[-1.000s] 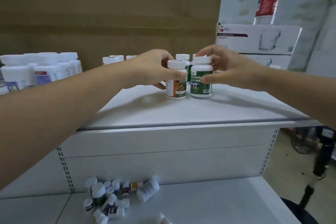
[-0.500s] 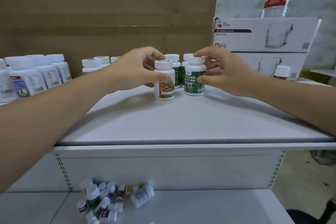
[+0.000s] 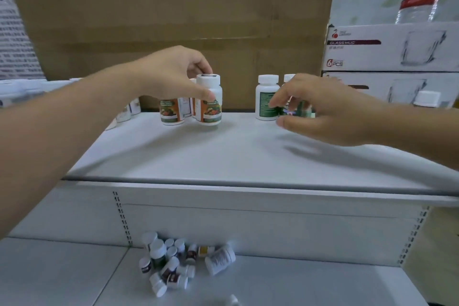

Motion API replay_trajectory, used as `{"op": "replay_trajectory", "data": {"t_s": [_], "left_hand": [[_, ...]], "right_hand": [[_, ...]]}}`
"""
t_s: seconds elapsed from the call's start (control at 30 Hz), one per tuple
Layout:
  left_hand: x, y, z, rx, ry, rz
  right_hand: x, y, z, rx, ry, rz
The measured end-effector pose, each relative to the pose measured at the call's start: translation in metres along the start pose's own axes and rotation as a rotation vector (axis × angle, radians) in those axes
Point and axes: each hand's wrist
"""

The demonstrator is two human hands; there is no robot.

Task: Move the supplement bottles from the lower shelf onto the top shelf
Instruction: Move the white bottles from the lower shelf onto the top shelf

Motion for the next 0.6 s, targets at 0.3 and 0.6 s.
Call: {"op": "replay_trajectory", "data": {"t_s": [0.3, 0.6], "left_hand": [[-0.035, -0.007, 0.019, 0.104, -0.324, -0.005], [-0.043, -0.002, 0.029, 0.157, -0.327, -0.047]], "right_hand": [[-0.033, -0.009, 0.042, -0.372, -0.172, -0.008], [-0.029, -0.009, 0.044, -0.372, -0.181, -0.032]]}}
Point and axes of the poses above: each hand's wrist, its own y-axis away from the middle knuckle, its own z-axis out of the palm, x = y × z, and after that the axes turned 4 degrees about -y, right-handed
